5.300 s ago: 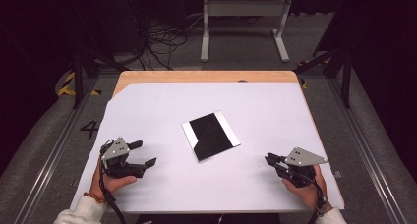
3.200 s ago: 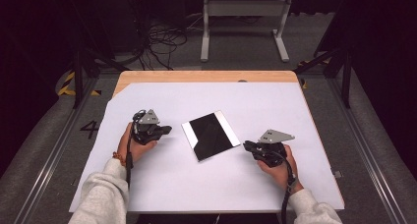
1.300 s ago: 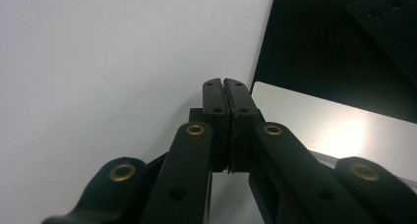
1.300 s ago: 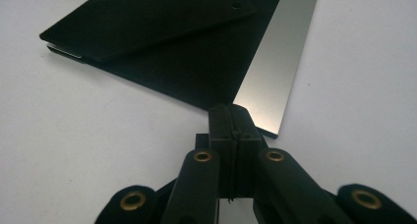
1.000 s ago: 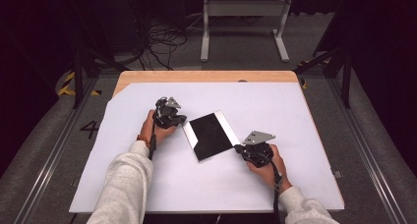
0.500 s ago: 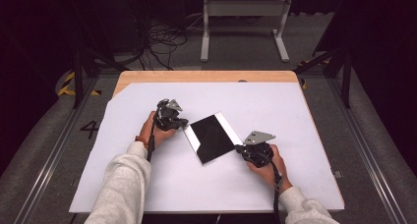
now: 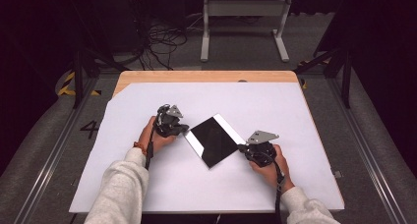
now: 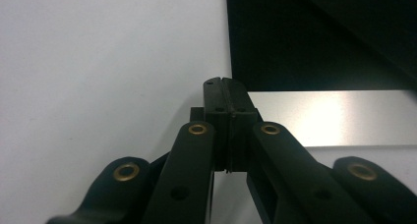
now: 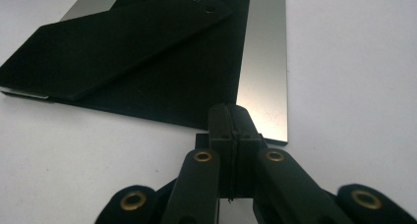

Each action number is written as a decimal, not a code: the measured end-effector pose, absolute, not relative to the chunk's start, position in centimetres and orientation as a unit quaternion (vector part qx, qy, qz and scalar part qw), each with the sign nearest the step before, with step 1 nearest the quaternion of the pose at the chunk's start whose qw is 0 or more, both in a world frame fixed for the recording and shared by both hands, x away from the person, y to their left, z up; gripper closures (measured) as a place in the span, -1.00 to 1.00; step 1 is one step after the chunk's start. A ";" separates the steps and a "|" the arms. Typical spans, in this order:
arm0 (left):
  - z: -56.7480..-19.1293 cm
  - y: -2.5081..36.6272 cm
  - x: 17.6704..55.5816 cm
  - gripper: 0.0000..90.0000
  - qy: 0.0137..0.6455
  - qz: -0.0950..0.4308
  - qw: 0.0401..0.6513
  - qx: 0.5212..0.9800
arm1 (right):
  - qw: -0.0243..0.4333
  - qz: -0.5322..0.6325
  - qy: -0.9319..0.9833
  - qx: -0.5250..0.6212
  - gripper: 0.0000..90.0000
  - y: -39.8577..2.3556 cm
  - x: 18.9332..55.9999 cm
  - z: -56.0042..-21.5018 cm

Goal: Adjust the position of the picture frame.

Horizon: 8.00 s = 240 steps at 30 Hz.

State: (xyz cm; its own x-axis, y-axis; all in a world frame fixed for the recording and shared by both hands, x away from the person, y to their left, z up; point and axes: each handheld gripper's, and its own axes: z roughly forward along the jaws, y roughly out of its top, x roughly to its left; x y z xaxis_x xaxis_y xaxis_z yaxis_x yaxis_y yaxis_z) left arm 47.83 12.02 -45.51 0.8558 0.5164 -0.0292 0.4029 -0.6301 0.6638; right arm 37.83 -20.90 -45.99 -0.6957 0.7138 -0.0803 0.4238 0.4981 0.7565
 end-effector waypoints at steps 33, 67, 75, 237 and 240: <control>-45.8 12.3 42.5 1.00 0.220 0.068 0.358 0.905 | 0.207 0.363 0.834 0.359 1.00 -21.8 38.4 -45.9; -46.0 12.1 40.1 1.00 0.211 0.049 0.369 0.904 | 0.205 0.359 0.834 0.366 1.00 -21.6 39.9 -45.8; -46.1 11.9 39.6 1.00 0.205 0.046 0.374 0.903 | 0.212 0.352 0.834 0.367 1.00 -21.5 40.4 -45.7; -46.4 17.7 32.8 -0.63 0.269 0.138 0.381 0.874 | 0.108 0.281 0.914 0.273 0.92 -21.6 34.6 -43.9; -46.5 17.6 32.8 -0.63 0.267 0.138 0.379 0.875 | 0.104 0.282 0.914 0.273 0.89 -21.5 34.7 -43.9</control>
State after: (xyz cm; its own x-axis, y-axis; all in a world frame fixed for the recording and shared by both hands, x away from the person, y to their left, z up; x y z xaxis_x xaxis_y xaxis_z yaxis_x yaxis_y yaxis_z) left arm 32.80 17.57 -46.49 0.8194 0.5719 0.0386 0.3634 -0.5704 0.7366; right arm 34.69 -21.51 -43.88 -0.8288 0.5584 -0.0362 0.4413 0.6919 0.5715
